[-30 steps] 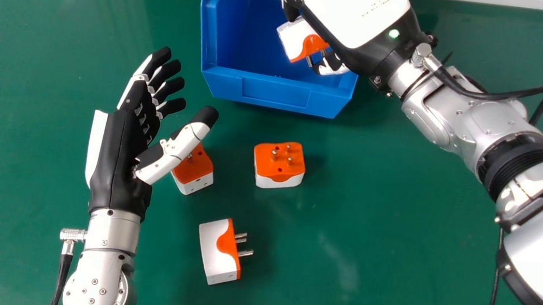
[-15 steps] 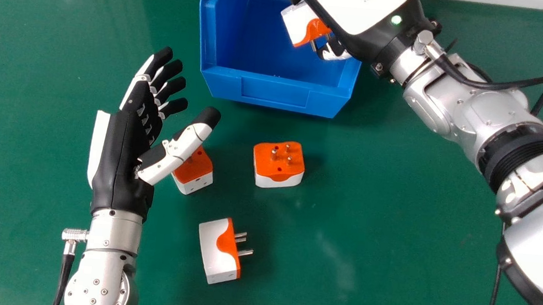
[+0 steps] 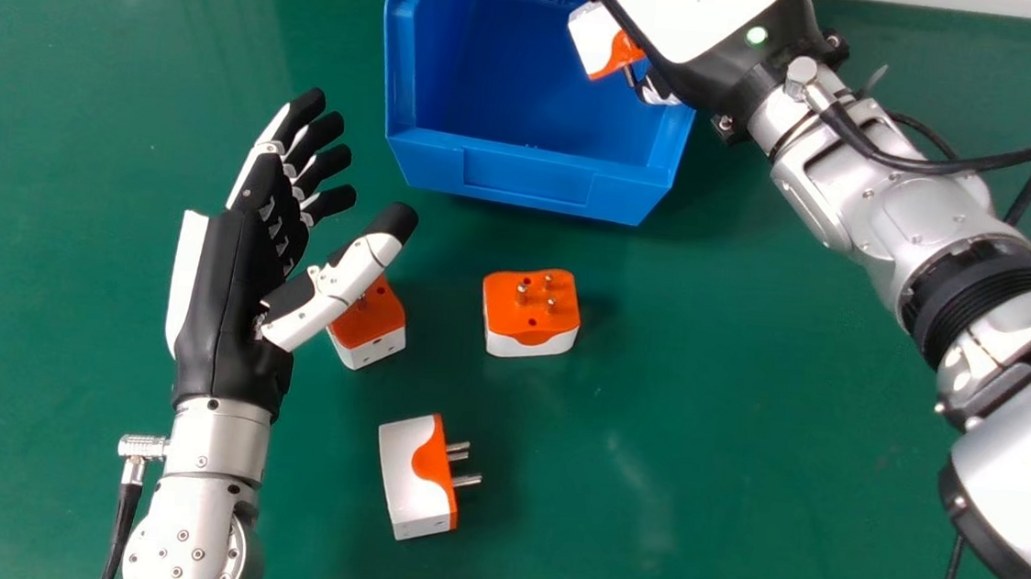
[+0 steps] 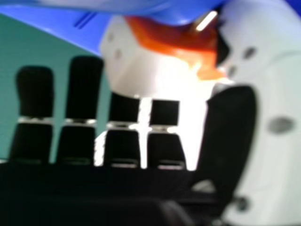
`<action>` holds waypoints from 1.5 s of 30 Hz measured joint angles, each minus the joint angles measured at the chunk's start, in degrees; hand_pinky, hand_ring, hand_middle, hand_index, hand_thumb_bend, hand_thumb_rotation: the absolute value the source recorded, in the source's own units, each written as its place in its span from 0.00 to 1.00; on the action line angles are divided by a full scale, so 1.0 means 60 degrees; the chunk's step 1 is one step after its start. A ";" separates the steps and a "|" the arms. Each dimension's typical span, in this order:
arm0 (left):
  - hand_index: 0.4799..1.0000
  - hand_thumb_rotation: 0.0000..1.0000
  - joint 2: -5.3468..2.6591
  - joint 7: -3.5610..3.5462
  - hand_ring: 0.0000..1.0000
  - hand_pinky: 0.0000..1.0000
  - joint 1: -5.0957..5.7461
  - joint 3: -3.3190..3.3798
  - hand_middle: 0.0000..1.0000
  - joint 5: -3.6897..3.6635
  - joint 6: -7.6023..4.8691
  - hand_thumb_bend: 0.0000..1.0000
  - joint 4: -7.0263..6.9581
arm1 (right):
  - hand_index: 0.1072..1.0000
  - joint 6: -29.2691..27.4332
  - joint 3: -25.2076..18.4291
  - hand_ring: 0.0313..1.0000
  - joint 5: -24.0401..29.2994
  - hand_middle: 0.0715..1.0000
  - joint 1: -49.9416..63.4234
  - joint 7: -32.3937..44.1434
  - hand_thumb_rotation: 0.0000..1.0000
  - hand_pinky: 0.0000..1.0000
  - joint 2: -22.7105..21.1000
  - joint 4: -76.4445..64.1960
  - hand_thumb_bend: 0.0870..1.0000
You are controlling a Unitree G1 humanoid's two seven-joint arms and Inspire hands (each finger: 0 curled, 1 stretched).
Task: Pick all objects and put in blue box
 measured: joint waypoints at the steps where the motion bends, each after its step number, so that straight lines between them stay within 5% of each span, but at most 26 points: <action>1: 0.79 0.31 0.0005 -0.0005 0.87 0.81 -0.0005 0.0002 0.89 -0.0001 0.0000 0.72 0.0018 | 0.52 0.0057 0.0030 0.49 -0.0014 0.53 0.0000 0.0009 0.02 0.37 0.0002 0.0000 0.52; 9: 0.79 0.31 0.0007 0.0004 0.87 0.81 -0.0014 0.0011 0.89 0.0004 -0.0002 0.73 0.0034 | 0.66 0.0347 0.0171 0.66 -0.0020 0.70 0.0000 0.0008 0.13 0.55 0.0002 -0.0050 0.69; 32: 0.79 0.31 0.0021 -0.0102 0.87 0.81 -0.0051 0.0020 0.89 -0.0072 -0.0005 0.73 0.0104 | 0.79 0.0455 0.0147 0.84 0.0029 0.86 0.0013 -0.0031 0.25 0.72 -0.0003 -0.0385 0.90; 41: 0.79 0.30 0.0083 -0.0095 0.87 0.81 -0.0080 0.0024 0.89 -0.0051 -0.0005 0.73 0.0147 | 0.84 0.0937 -0.0805 0.89 0.0750 0.89 0.0794 0.0053 0.29 0.78 -0.0067 -0.1875 0.93; 45: 0.79 0.31 0.0128 0.0025 0.87 0.81 -0.0114 0.0022 0.89 0.0019 -0.0009 0.73 0.0188 | 0.85 0.1504 -0.1196 0.90 0.0859 0.90 0.1443 0.0420 0.29 0.79 -0.0200 -0.3082 0.93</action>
